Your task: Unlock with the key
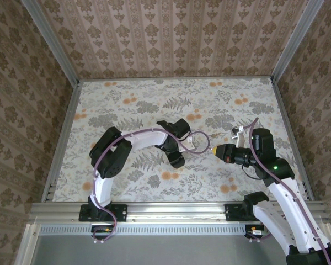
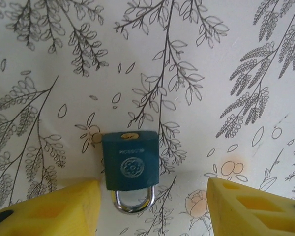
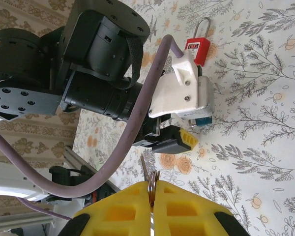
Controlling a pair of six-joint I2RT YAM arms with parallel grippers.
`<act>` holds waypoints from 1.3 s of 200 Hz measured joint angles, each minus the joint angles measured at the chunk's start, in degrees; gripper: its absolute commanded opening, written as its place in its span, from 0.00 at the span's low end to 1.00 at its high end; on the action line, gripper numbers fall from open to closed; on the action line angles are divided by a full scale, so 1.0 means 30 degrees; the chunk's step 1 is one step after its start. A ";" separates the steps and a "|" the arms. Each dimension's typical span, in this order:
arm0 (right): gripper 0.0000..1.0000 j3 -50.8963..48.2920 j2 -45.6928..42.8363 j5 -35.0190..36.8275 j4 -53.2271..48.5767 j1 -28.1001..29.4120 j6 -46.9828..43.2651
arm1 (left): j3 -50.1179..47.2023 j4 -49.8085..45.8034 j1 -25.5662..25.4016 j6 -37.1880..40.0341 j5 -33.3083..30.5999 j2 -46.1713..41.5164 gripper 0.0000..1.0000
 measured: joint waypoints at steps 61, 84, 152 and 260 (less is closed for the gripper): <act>0.09 0.0000 -0.0627 0.0000 -0.0015 0.0000 0.0000 | 0.1960 -0.1435 -0.0117 0.0022 -0.0313 0.0984 0.56; 0.09 0.0000 -0.0714 0.0007 -0.0131 -0.0007 -0.0007 | 0.2120 -0.1792 -0.0262 0.0022 -0.0437 0.1384 0.55; 0.09 0.0000 -0.0911 0.0007 -0.0437 -0.0036 0.0000 | 0.2404 -0.2040 -0.0415 0.0073 -0.0969 0.1698 0.47; 0.09 0.0000 -0.0962 0.0015 -0.0852 -0.0044 -0.0007 | 0.1916 -0.1239 -0.0685 -0.0058 -0.2127 0.1457 0.37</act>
